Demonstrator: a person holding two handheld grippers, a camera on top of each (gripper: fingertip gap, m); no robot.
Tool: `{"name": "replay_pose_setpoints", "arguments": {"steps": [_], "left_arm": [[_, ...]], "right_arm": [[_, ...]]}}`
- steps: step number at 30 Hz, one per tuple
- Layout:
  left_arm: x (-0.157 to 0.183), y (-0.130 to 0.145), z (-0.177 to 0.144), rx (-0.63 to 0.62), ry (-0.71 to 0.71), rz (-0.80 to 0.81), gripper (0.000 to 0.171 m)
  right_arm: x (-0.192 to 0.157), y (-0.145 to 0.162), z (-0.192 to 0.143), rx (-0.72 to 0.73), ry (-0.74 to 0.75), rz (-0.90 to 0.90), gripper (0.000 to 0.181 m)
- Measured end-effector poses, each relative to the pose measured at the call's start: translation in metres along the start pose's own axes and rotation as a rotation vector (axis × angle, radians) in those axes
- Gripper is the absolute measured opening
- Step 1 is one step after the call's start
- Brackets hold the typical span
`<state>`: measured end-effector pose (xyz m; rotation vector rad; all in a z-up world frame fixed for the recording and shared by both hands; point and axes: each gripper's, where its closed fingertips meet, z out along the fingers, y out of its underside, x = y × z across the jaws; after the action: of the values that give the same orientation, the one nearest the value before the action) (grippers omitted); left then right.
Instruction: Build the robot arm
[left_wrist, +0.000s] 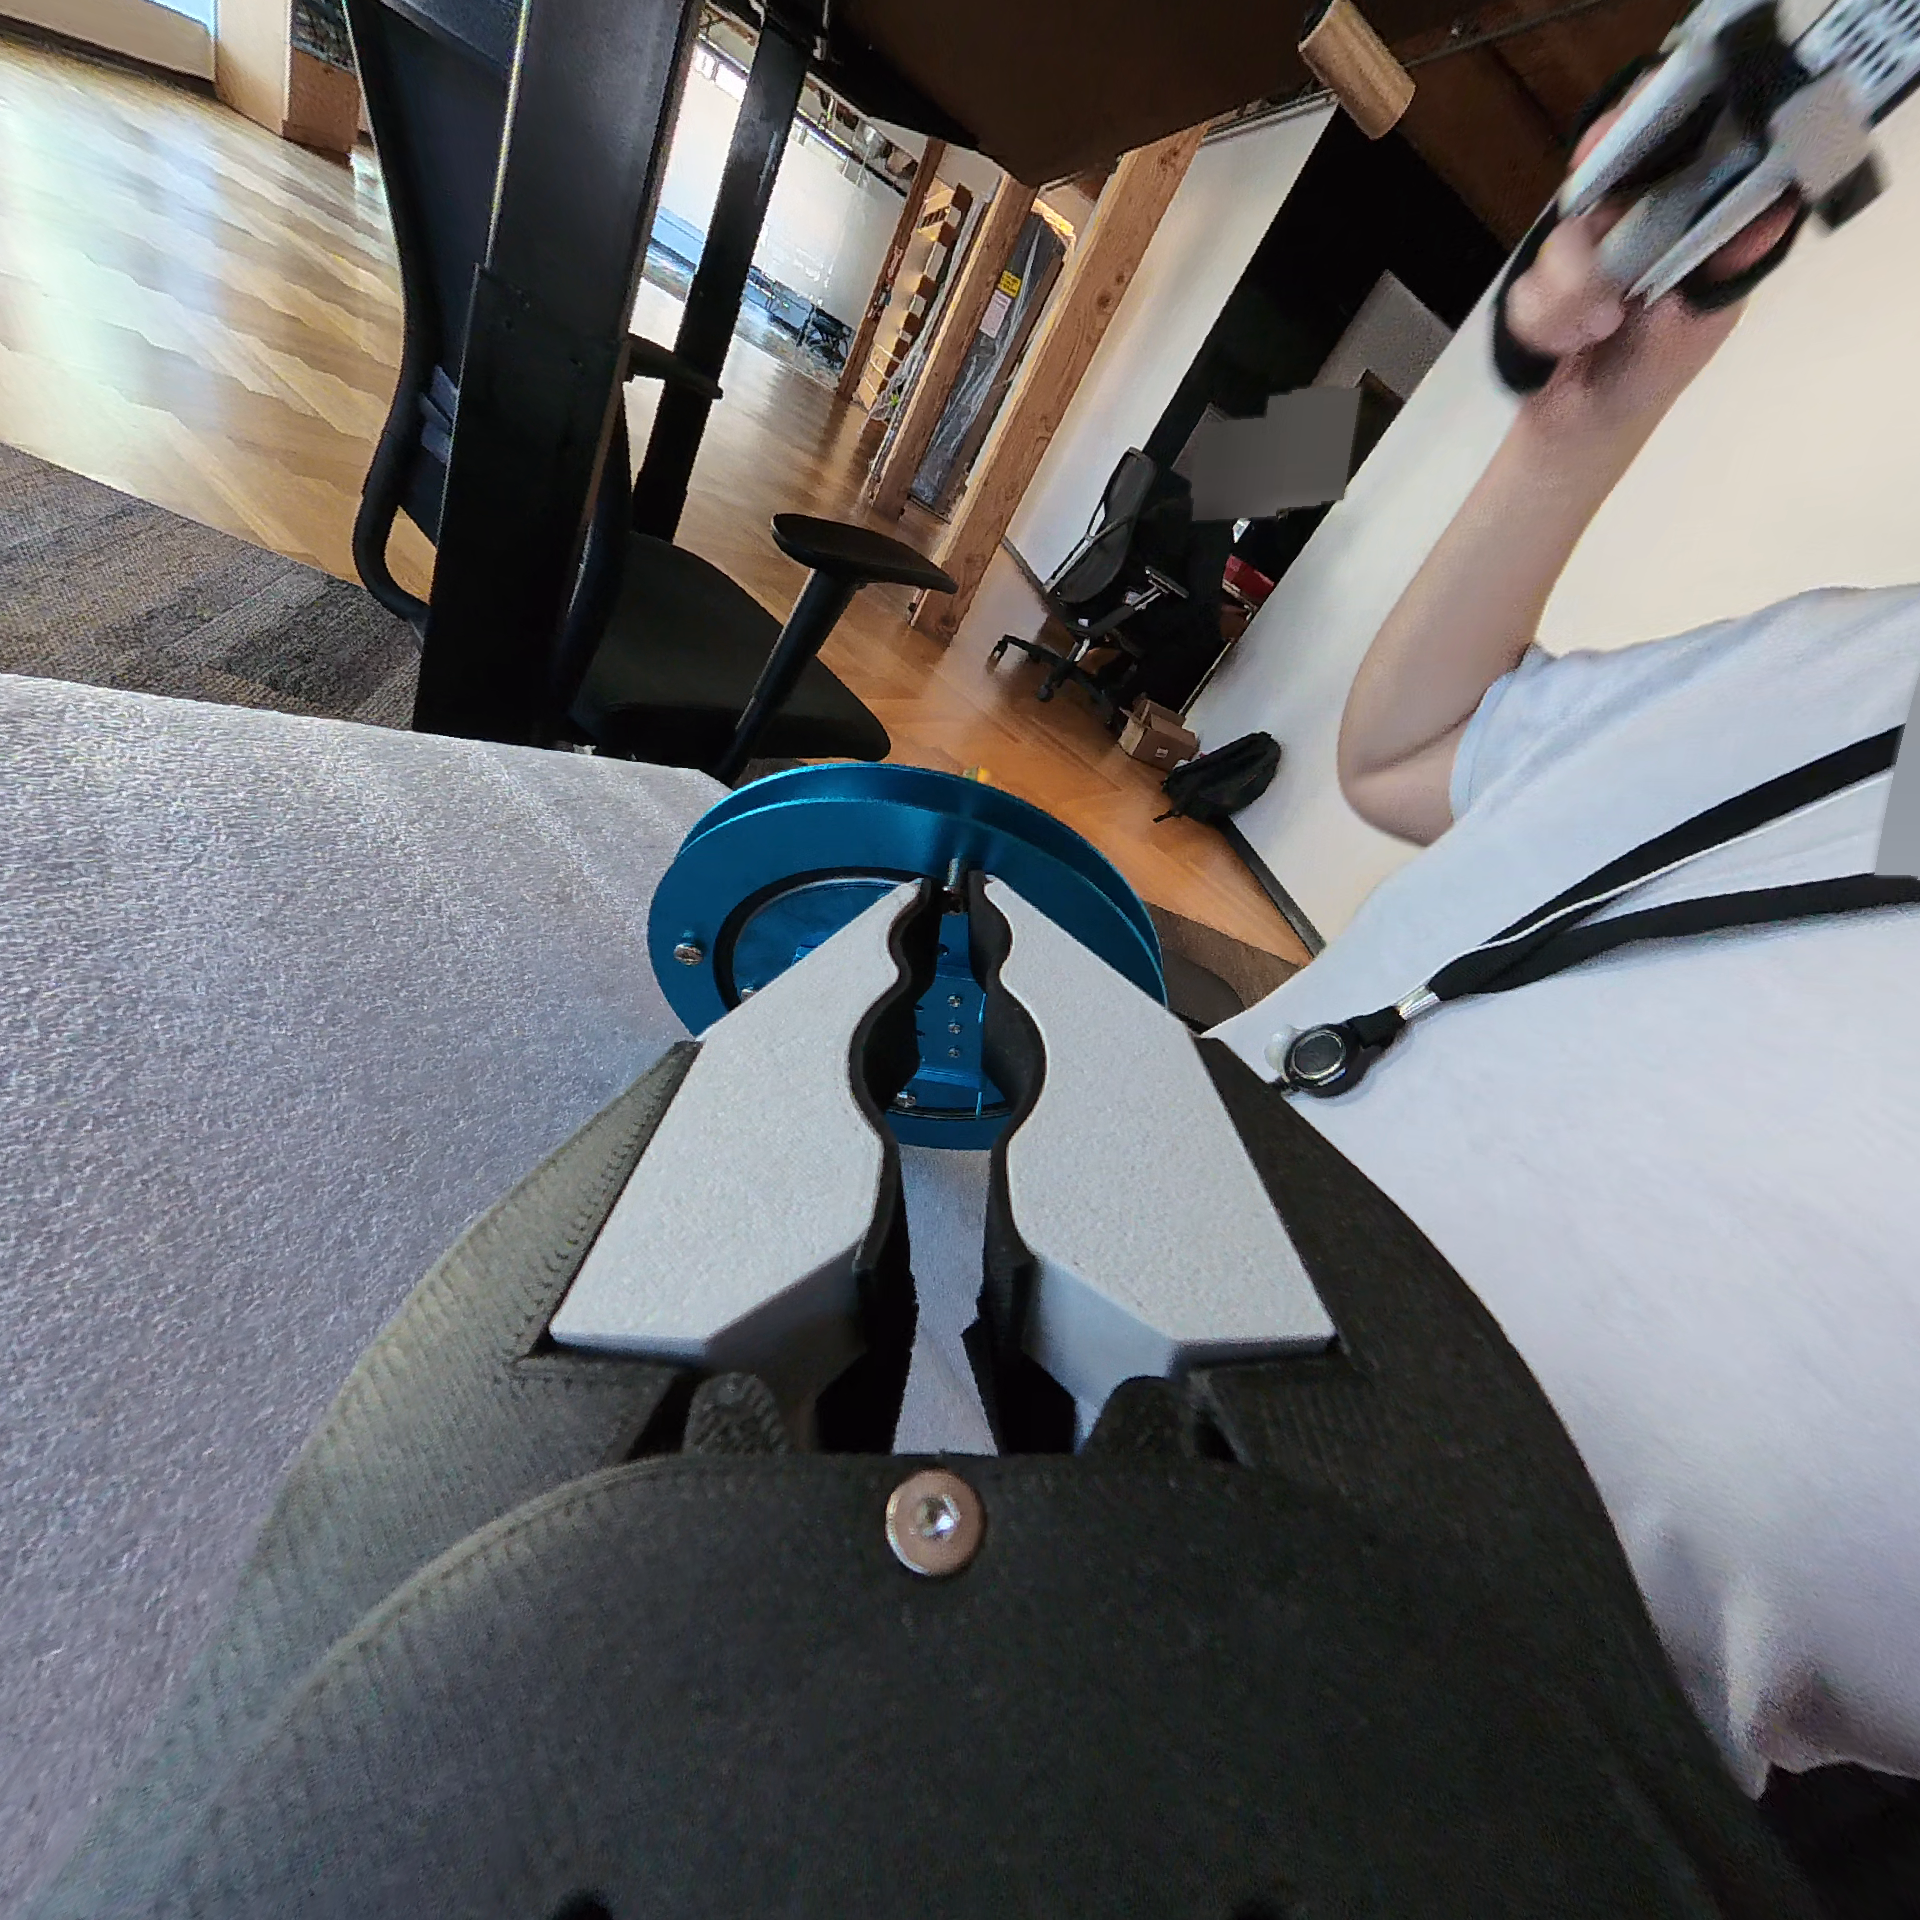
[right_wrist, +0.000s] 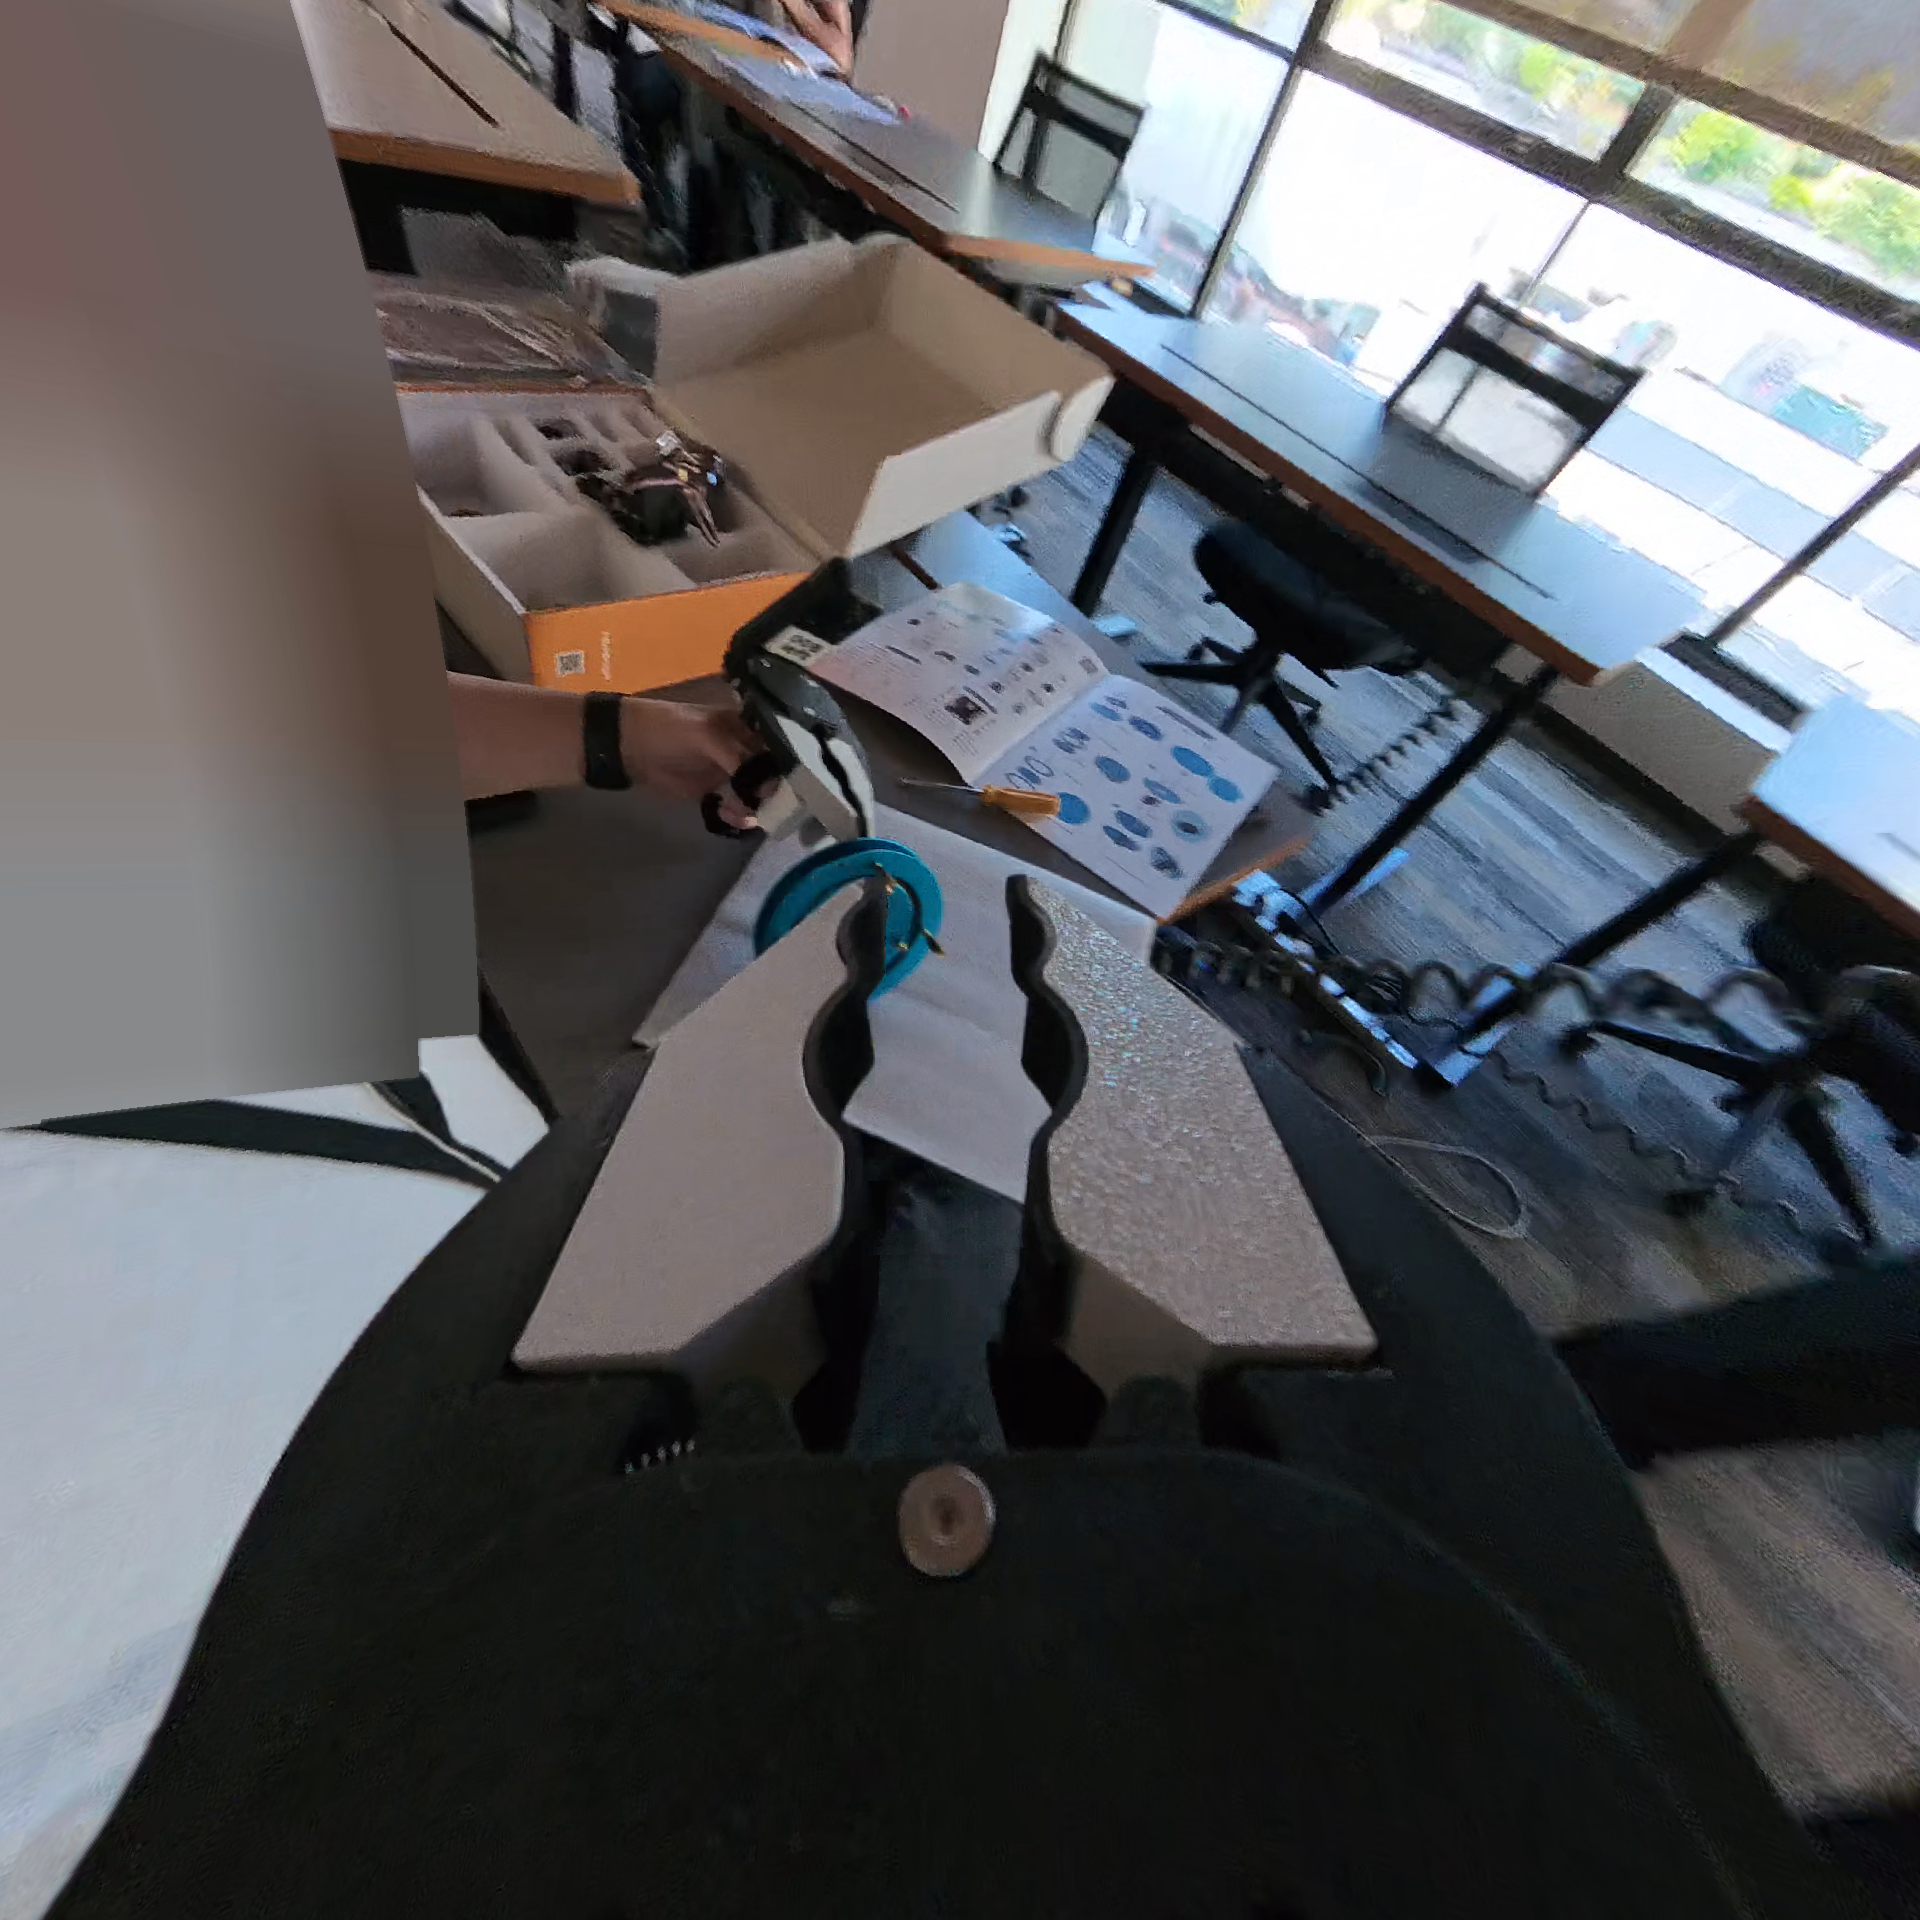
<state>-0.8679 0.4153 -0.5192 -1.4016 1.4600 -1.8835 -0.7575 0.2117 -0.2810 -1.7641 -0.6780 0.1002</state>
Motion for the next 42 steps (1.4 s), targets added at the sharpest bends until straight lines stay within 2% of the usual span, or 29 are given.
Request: {"name": "replay_pose_setpoints", "arguments": {"steps": [2,3,5,7,10,12,17,21,28,32,34,36,38,40,42], "left_arm": [[0.000,0.000,0.000,-0.001,0.008,-0.005,0.003],[0.000,0.000,0.000,0.000,0.009,-0.006,0.003],[0.000,0.000,0.000,0.004,0.012,-0.012,0.004],[0.000,0.000,0.001,0.005,0.013,-0.012,0.003],[0.002,0.000,0.001,0.007,0.020,-0.015,0.004],[0.002,0.000,0.001,0.011,0.024,-0.021,0.004],[-0.001,-0.001,0.000,0.033,0.044,-0.061,0.003],[-0.002,-0.002,-0.002,0.048,0.047,-0.096,0.003],[-0.008,0.000,-0.011,0.080,-0.003,-0.173,0.004],[-0.015,0.001,-0.019,0.136,-0.010,-0.264,0.004],[-0.016,0.002,-0.021,0.128,-0.017,-0.257,0.003],[-0.015,0.002,-0.020,0.122,-0.011,-0.252,0.004],[-0.013,0.001,-0.019,0.127,0.003,-0.259,0.004],[-0.012,0.001,-0.018,0.130,0.017,-0.267,0.004],[-0.011,0.001,-0.018,0.130,0.023,-0.273,0.004]], "right_arm": [[0.025,-0.035,-0.045,-0.062,0.106,-0.054,0.018],[0.047,-0.053,-0.069,-0.087,0.191,-0.088,0.009],[0.110,-0.088,-0.120,-0.116,0.427,-0.122,0.004],[0.169,-0.105,-0.162,-0.156,0.548,-0.063,0.004],[0.240,-0.099,-0.206,-0.208,0.633,0.156,0.012],[0.274,-0.093,-0.228,-0.214,0.705,0.210,0.012],[0.331,-0.059,-0.281,-0.368,0.890,0.261,0.010],[0.351,-0.029,-0.307,-0.433,0.937,0.323,0.010],[0.348,-0.003,-0.323,-0.409,0.933,0.314,0.010],[0.331,-0.012,-0.321,-0.337,0.918,0.253,0.010],[0.312,-0.030,-0.315,-0.263,0.914,0.179,0.010],[0.272,-0.061,-0.298,-0.126,0.892,0.050,0.005],[0.210,-0.085,-0.265,-0.020,0.805,-0.082,0.002],[0.137,-0.094,-0.217,0.036,0.645,-0.194,0.000],[0.074,-0.083,-0.163,0.036,0.458,-0.238,0.000]]}}
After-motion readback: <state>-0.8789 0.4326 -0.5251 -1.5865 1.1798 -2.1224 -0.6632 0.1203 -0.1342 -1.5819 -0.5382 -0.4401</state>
